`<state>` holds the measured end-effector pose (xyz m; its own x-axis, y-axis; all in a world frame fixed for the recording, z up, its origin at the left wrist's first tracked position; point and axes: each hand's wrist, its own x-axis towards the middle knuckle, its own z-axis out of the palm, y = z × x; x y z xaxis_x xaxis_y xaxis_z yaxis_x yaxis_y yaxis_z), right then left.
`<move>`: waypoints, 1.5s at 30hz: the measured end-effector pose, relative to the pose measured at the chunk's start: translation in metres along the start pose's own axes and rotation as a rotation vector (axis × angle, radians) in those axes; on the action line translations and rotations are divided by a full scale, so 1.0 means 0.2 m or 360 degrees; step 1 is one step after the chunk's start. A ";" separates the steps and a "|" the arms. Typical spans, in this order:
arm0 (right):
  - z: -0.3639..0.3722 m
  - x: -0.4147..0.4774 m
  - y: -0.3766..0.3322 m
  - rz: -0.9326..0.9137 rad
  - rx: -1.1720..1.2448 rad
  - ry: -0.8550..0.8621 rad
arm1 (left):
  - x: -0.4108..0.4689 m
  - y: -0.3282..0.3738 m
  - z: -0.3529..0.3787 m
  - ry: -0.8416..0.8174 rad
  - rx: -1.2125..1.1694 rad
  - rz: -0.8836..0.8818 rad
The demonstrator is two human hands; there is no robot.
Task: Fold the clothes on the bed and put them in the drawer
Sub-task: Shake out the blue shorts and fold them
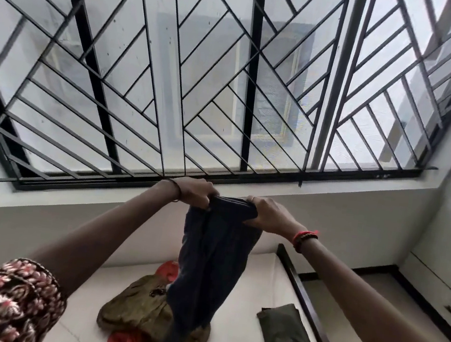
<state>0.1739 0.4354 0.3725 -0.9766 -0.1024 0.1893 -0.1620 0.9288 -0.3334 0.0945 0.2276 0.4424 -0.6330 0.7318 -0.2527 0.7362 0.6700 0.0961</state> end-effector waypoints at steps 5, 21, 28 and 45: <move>0.00 -0.04 -0.09 -0.0022 0.0051 -0.0164 | -0.09 -0.07 0.02 -0.0123 -0.0153 -0.0022; 0.08 -0.41 -0.41 0.0055 0.0342 -0.0222 | -0.58 -0.18 0.39 0.0094 -0.1011 0.0081; 0.12 -0.63 -0.54 0.0118 0.0742 -0.0380 | -0.79 -0.20 0.46 -0.0129 -0.1180 0.0186; 0.34 -0.51 -0.42 0.0387 0.0535 -0.0413 | -0.49 -0.19 0.66 0.0221 -0.0428 0.0080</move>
<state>0.2778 0.3433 0.3185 -0.9880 -0.0217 -0.1531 0.0802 0.7745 -0.6274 0.1611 0.1139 0.3365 -0.6376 0.7626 -0.1092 0.6894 0.6280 0.3610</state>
